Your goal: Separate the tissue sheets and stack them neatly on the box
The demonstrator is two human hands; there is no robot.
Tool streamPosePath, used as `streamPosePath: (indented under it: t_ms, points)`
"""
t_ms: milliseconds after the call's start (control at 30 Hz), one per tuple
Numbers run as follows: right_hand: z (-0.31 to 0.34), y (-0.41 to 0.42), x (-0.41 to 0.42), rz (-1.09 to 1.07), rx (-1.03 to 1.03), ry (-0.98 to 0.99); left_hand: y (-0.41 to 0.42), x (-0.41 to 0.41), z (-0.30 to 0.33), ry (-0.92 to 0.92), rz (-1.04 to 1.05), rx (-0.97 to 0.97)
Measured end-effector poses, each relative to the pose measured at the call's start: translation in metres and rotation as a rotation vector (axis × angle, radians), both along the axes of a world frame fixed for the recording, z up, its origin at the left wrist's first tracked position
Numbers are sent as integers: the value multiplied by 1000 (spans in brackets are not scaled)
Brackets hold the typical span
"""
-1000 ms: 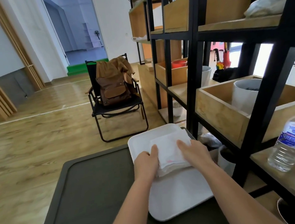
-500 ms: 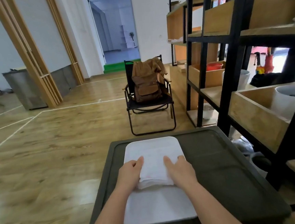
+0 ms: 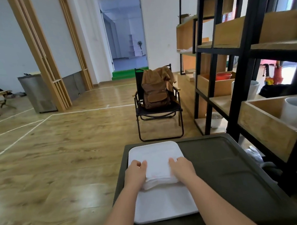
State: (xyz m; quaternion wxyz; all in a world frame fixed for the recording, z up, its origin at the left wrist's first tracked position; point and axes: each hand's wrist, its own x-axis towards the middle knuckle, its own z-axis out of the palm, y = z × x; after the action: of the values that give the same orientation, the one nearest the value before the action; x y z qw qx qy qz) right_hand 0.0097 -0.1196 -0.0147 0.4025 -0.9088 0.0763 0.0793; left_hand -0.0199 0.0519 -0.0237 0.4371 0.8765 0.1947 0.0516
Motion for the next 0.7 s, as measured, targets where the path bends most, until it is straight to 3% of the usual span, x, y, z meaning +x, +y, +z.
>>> streamPosePath:
  t_ms: [233, 467, 567, 700]
  points:
    - [15, -1, -3, 12, 0, 50, 4, 5, 18, 141, -13, 39]
    - [17, -10, -31, 25, 226, 20, -3, -22, 25, 110, -31, -263]
    - [18, -14, -45, 15, 302, -10, -6, -35, 20, 6, 39, -392]
    - [17, -29, -59, -10, 313, -76, 0, -55, 17, -174, 169, -231]
